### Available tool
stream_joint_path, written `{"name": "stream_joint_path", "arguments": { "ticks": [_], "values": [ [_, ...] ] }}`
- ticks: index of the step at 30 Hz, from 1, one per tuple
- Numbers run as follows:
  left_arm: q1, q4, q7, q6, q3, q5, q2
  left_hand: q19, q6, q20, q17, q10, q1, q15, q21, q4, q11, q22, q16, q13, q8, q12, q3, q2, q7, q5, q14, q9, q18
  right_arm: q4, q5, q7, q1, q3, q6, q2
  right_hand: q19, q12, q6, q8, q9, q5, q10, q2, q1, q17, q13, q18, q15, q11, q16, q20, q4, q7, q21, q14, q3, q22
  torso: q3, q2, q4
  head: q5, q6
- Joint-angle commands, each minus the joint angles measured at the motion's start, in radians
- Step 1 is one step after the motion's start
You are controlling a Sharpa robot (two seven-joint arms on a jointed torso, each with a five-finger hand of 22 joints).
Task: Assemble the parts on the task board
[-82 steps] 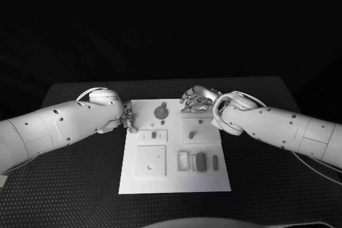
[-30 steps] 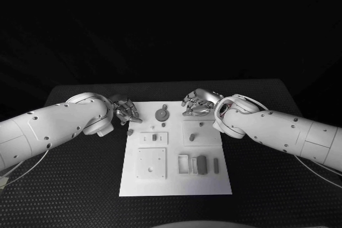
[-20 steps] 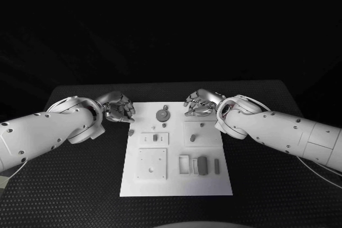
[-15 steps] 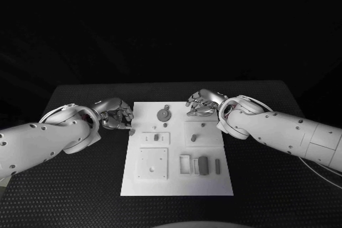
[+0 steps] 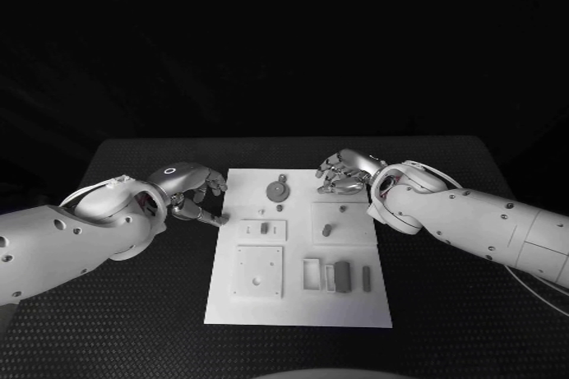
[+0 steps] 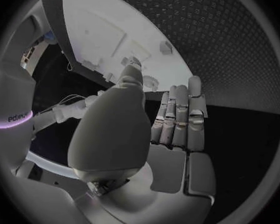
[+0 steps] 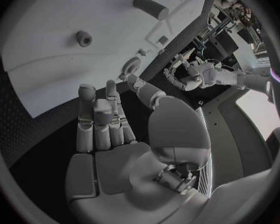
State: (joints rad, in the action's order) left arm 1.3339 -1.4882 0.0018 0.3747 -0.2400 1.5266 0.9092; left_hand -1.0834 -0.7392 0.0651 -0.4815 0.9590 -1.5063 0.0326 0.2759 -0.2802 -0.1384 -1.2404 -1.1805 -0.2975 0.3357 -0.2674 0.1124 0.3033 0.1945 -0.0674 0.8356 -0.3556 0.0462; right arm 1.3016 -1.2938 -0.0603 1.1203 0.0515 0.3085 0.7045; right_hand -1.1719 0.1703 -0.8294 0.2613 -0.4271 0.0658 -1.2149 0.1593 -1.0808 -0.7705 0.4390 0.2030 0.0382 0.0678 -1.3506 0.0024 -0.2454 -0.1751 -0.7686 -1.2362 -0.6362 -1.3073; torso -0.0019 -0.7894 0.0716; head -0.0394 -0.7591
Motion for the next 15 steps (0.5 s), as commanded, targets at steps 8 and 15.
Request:
{"name": "stream_joint_path", "arguments": {
  "ticks": [8, 15],
  "values": [
    [-0.026, 0.015, -0.025, 0.021, 0.001, 0.278, -0.022, -0.026, -0.066, 0.009, -0.016, -0.012, -0.025, -0.016, -0.014, -0.012, 0.021, 0.010, 0.004, -0.030, 0.046, -0.057, -0.008, -0.003, -0.051, -0.049, 0.004, -0.023, 0.040, 0.000, 0.004, 0.012, -0.003, 0.000, 0.004, -0.001, 0.000, 0.006, -0.003, 0.002, 0.001, 0.001, 0.001, -0.001, 0.009, 0.001, 0.002, 0.059, 0.000, 0.006, 0.003, -0.008, 0.007, -0.008, 0.006, 0.005, 0.000, -0.020, 0.0005, -0.002, -0.0013, 0.006, -0.003],
    [-0.031, 0.037, -0.022, -0.015, 0.001, 0.310, -0.039, -0.034, -0.109, 0.019, -0.028, 0.000, -0.060, -0.023, -0.020, -0.012, 0.032, 0.007, 0.009, -0.045, 0.061, -0.095, -0.098, -0.006, -0.069, -0.141, 0.014, -0.028, 0.030, -0.001, 0.004, 0.012, -0.005, 0.000, 0.004, -0.001, 0.000, 0.006, -0.003, 0.002, 0.001, 0.001, 0.001, -0.001, 0.009, 0.001, 0.002, 0.059, 0.000, 0.005, 0.003, -0.008, 0.008, -0.008, 0.005, 0.005, 0.000, -0.020, 0.0001, -0.002, -0.0014, 0.007, -0.007]
  ]
}}
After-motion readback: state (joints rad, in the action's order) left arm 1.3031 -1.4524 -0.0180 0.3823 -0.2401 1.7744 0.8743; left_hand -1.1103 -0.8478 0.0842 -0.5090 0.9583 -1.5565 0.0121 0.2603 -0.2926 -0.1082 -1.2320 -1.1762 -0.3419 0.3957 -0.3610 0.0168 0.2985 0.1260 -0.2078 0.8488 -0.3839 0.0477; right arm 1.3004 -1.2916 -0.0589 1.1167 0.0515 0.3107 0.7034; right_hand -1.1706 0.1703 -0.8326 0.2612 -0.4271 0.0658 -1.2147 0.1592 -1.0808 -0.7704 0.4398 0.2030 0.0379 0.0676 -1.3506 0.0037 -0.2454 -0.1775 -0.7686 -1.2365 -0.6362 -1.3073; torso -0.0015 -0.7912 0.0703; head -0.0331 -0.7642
